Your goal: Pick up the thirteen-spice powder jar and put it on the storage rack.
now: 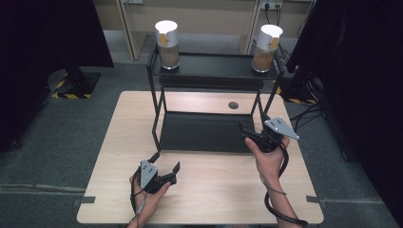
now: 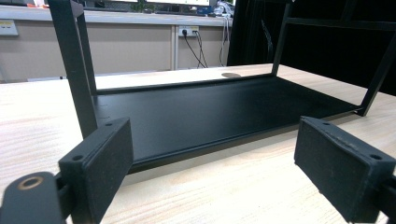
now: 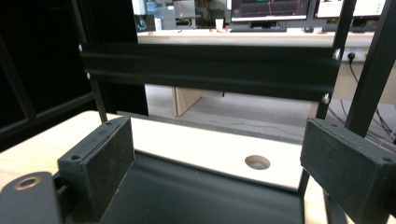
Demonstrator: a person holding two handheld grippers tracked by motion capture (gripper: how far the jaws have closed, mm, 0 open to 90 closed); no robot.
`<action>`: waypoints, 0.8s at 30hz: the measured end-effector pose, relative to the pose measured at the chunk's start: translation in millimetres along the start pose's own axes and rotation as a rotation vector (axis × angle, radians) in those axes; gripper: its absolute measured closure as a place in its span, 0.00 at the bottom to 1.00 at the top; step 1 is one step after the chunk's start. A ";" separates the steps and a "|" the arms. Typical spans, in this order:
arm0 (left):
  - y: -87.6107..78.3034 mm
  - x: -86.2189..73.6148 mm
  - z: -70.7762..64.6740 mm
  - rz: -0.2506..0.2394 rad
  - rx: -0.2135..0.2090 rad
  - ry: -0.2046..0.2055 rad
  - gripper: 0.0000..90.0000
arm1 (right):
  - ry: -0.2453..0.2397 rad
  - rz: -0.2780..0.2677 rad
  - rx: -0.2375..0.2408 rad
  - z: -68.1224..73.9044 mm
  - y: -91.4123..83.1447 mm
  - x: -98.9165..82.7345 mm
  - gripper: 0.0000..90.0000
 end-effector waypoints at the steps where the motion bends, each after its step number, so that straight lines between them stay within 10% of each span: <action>1: 0.0 0.0 0.0 0.000 0.000 0.000 0.12 | 0.000 0.000 0.000 0.0 0.0 0.0 0.11; 24: 0.0 -0.1 -0.7 0.001 0.002 0.004 0.12 | 0.009 0.134 0.051 7.5 -31.1 -101.6 0.11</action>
Point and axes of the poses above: each handheld gripper's, and its own axes: y roughly forward along the jaws, x roughly out of its top, z roughly to its left, the point moved 3 cm from there along y, roughly forward along the jaws, and after that the axes turned 15 degrees about -x, right-handed, at the moved point
